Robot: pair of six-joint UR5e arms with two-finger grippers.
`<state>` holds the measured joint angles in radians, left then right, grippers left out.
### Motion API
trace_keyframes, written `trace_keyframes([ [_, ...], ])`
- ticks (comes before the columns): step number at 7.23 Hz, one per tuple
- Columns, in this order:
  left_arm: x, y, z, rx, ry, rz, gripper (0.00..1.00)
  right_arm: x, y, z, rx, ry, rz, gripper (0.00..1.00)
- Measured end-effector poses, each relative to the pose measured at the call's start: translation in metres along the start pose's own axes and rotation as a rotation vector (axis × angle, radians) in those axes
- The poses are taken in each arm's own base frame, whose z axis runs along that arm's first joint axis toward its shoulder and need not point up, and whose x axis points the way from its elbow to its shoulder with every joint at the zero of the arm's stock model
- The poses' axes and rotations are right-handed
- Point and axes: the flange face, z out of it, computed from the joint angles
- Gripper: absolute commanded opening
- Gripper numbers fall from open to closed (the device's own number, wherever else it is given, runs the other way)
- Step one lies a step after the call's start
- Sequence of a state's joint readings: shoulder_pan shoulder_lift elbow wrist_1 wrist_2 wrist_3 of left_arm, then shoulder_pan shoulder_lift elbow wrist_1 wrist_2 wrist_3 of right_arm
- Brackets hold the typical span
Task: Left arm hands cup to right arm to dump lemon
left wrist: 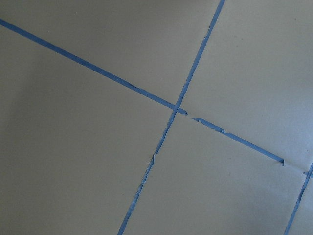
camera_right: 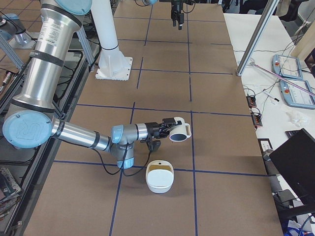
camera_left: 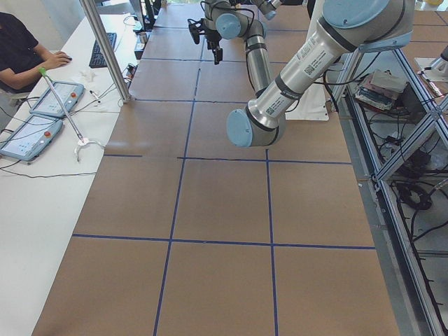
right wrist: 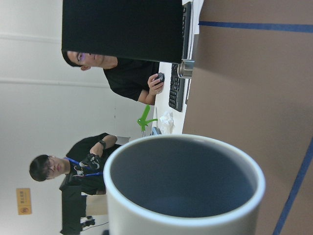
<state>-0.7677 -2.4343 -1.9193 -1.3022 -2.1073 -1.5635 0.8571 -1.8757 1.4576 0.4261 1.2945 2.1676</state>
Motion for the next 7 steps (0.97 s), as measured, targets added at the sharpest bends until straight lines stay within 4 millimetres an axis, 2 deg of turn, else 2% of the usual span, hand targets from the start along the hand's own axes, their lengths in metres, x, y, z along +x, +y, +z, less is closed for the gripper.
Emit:
trace_keyframes([
  [2,0.003,-0.001,0.002,0.016,0.0,0.002,1.0,-0.026,0.044,0.071,0.009,0.035,-0.357,0.09],
  [4,0.01,0.001,0.007,0.009,-0.006,0.02,1.0,-0.043,0.085,0.121,-0.013,0.055,-0.681,0.1],
  [6,0.028,0.002,0.012,0.001,-0.013,0.06,1.0,-0.07,0.145,0.166,-0.021,0.079,-0.9,0.1],
  [7,0.041,-0.001,0.017,-0.002,-0.024,0.08,1.0,-0.078,0.183,0.185,-0.01,0.09,-0.993,0.1],
])
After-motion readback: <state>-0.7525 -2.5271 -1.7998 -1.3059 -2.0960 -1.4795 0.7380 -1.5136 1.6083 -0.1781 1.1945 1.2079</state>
